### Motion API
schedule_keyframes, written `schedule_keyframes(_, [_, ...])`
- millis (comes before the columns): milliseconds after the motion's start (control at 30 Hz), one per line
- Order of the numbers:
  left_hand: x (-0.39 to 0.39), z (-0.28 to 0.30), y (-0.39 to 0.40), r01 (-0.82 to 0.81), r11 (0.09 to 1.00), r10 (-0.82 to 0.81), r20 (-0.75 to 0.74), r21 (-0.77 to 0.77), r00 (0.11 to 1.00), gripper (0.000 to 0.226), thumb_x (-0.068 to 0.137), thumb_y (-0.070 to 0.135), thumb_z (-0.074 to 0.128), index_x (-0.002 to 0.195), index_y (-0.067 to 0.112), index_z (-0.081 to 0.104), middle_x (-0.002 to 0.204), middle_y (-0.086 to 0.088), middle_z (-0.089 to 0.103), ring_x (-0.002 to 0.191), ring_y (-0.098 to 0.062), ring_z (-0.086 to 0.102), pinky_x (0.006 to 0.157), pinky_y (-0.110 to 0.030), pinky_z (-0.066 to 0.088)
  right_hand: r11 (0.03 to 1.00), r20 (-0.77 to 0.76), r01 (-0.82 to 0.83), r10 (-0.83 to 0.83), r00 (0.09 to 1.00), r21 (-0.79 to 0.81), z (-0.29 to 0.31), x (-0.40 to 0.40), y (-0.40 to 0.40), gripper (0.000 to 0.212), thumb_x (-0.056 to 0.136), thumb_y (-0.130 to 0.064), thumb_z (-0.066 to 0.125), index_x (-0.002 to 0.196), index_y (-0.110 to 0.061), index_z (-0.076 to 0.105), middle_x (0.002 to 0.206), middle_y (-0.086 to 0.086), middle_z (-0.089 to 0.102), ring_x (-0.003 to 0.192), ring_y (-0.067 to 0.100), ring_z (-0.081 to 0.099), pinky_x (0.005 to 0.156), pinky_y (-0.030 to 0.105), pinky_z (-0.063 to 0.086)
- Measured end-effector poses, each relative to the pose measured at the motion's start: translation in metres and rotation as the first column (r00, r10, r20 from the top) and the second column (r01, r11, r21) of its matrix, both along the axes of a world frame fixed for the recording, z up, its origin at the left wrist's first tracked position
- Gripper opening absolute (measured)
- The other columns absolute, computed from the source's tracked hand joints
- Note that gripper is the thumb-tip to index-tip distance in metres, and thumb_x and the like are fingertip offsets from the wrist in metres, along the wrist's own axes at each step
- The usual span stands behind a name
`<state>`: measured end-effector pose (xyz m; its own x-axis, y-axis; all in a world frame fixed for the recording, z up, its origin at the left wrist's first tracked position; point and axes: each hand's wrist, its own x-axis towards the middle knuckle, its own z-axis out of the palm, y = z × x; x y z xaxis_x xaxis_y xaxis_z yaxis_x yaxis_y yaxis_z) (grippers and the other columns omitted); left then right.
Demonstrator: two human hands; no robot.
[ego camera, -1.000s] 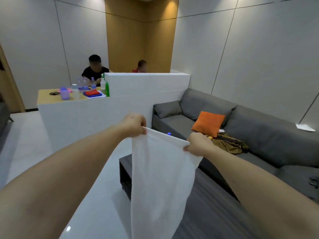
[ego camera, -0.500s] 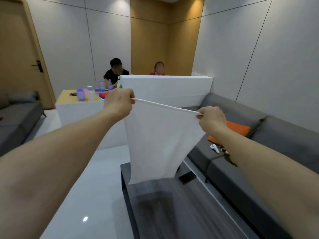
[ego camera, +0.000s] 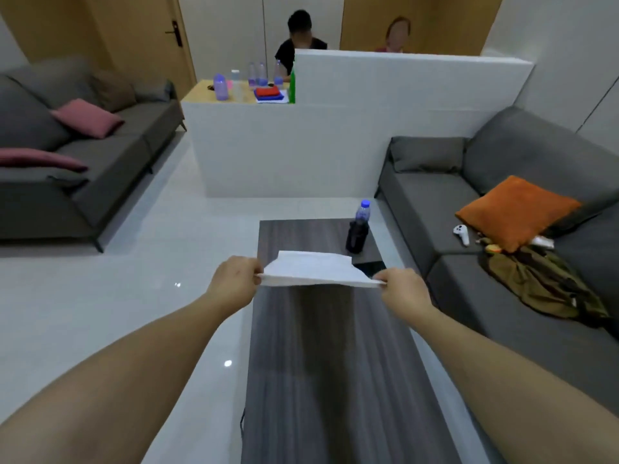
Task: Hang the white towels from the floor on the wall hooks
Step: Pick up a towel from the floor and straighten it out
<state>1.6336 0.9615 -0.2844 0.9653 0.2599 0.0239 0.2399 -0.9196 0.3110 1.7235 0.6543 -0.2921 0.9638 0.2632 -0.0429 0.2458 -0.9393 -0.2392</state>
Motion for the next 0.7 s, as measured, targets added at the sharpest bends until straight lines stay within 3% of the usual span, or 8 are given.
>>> schedule_keyframes(200, [-0.085,-0.065,-0.052,0.053,0.998,-0.049,-0.199,0.016,0.979,0.019,0.092,0.013,0.052,0.097,0.022,0.068,0.092,-0.001,0.064,0.079,-0.017,0.058,0.071,-0.028,0.050,0.999,-0.173,0.002,-0.011,0.985,-0.052,-0.079,-0.087,-0.059,0.030,0.080,-0.008,0.052,0.094,-0.023,0.074,0.081,0.003,0.068,0.073,0.024,0.062,0.062,0.032,0.053])
schedule_keyframes(300, [-0.136,-0.089,-0.070,0.060,0.998,-0.055,-0.302,0.008,0.952,0.020,0.088,0.012,0.052,0.093,0.023,0.067,0.089,0.000,0.062,0.077,-0.016,0.057,0.068,-0.027,0.050,0.998,-0.273,0.041,-0.049,0.961,-0.038,-0.105,-0.145,-0.080,0.022,0.085,-0.014,0.056,0.093,-0.022,0.075,0.071,-0.003,0.062,0.063,0.014,0.057,0.053,0.024,0.044])
schedule_keyframes(433, [-0.202,-0.118,-0.087,0.096,0.995,-0.100,-0.428,-0.032,0.898,0.014,0.087,0.017,0.058,0.095,0.021,0.068,0.089,0.002,0.061,0.079,-0.015,0.058,0.070,-0.026,0.050,0.996,-0.361,0.063,-0.083,0.929,-0.067,-0.125,-0.214,-0.103,0.015,0.084,-0.022,0.063,0.091,-0.023,0.075,0.080,-0.001,0.069,0.074,0.017,0.063,0.065,0.030,0.054])
schedule_keyframes(700, [-0.233,-0.137,-0.102,0.098,0.995,-0.104,-0.395,-0.033,0.913,0.015,0.089,0.023,0.061,0.100,0.019,0.069,0.092,0.000,0.059,0.082,-0.018,0.055,0.070,-0.027,0.043,0.985,-0.347,0.130,-0.161,0.924,-0.112,-0.138,-0.254,-0.125,0.017,0.090,-0.020,0.057,0.089,-0.022,0.074,0.075,-0.002,0.066,0.069,0.017,0.061,0.063,0.032,0.057])
